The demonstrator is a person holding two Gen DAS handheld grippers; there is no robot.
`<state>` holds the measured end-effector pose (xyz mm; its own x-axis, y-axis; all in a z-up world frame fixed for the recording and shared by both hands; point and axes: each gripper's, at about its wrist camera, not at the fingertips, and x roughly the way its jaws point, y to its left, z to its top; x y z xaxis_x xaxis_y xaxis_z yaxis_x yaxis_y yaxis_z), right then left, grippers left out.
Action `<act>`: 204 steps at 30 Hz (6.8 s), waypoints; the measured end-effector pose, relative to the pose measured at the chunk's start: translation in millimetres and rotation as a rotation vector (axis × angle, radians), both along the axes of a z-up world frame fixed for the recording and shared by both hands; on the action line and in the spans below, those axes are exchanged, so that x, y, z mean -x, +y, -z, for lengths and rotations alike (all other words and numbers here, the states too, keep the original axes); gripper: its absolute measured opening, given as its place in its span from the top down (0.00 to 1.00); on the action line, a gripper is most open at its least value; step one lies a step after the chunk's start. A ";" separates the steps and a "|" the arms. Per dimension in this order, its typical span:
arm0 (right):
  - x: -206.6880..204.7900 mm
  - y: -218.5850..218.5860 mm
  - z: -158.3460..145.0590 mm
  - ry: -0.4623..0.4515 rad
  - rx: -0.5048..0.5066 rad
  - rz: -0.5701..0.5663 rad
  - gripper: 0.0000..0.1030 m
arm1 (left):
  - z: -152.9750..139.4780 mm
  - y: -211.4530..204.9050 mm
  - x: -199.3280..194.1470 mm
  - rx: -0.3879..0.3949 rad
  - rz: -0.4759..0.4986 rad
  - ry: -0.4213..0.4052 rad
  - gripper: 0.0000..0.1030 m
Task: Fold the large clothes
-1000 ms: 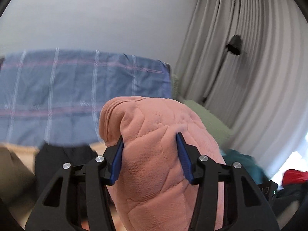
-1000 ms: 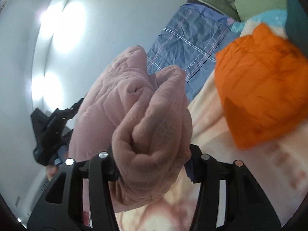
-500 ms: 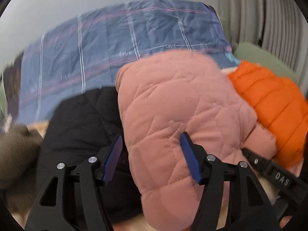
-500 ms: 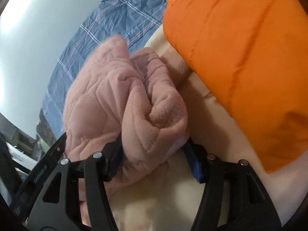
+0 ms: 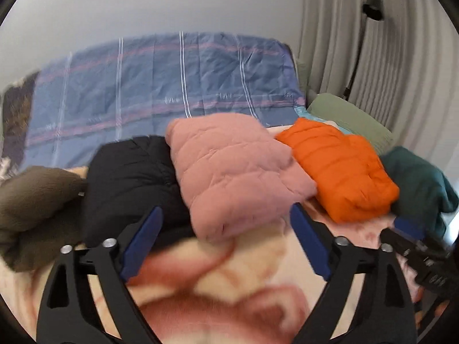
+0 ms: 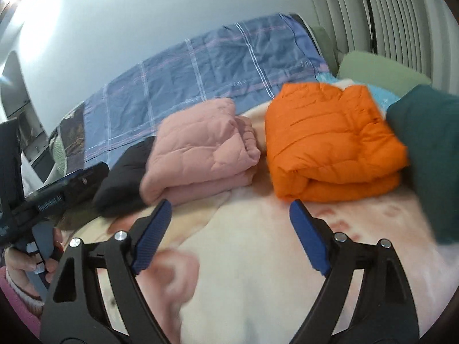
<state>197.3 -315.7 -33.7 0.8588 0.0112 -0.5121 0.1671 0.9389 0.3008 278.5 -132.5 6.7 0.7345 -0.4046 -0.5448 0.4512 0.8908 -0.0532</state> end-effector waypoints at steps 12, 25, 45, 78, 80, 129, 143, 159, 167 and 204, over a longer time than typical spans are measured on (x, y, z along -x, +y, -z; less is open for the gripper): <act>153.8 63.8 -57.5 -0.156 0.151 0.049 0.08 | -49.5 57.1 166.9 -0.017 -0.050 -0.244 0.01; 227.3 102.2 -68.1 -0.188 0.263 0.077 0.02 | -54.8 91.9 267.3 -0.046 -0.118 -0.291 0.01; 246.1 119.3 -48.5 -0.171 0.322 0.058 0.02 | -36.4 99.2 296.4 -0.087 -0.174 -0.215 0.01; 227.0 122.0 -28.9 -0.063 0.295 0.035 0.02 | 4.6 101.9 262.4 -0.128 -0.218 0.041 0.01; 226.4 121.5 -28.2 -0.058 0.294 0.041 0.02 | 5.9 102.3 260.6 -0.121 -0.215 0.058 0.01; 219.3 116.4 -9.5 0.008 0.309 0.082 0.02 | 13.7 94.7 261.0 -0.103 -0.170 0.098 0.01; 219.4 114.3 -10.1 0.013 0.310 0.087 0.02 | 12.0 91.0 264.6 -0.122 -0.172 0.068 0.01; 219.9 113.3 -8.0 0.018 0.310 0.086 0.02 | 12.8 92.0 265.0 -0.124 -0.175 0.073 0.01; 219.1 112.4 -7.9 0.019 0.308 0.088 0.02 | 12.6 92.7 264.5 -0.130 -0.179 0.076 0.01; 216.5 110.6 -5.8 0.027 0.314 0.084 0.02 | 16.1 96.4 262.1 -0.141 -0.175 0.083 0.01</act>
<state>-19.2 -205.1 -27.9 0.8361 -0.2213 -0.5020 0.2519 0.9677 -0.0070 16.4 -36.1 -9.4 0.7371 -0.1911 -0.6482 0.2888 0.9563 0.0465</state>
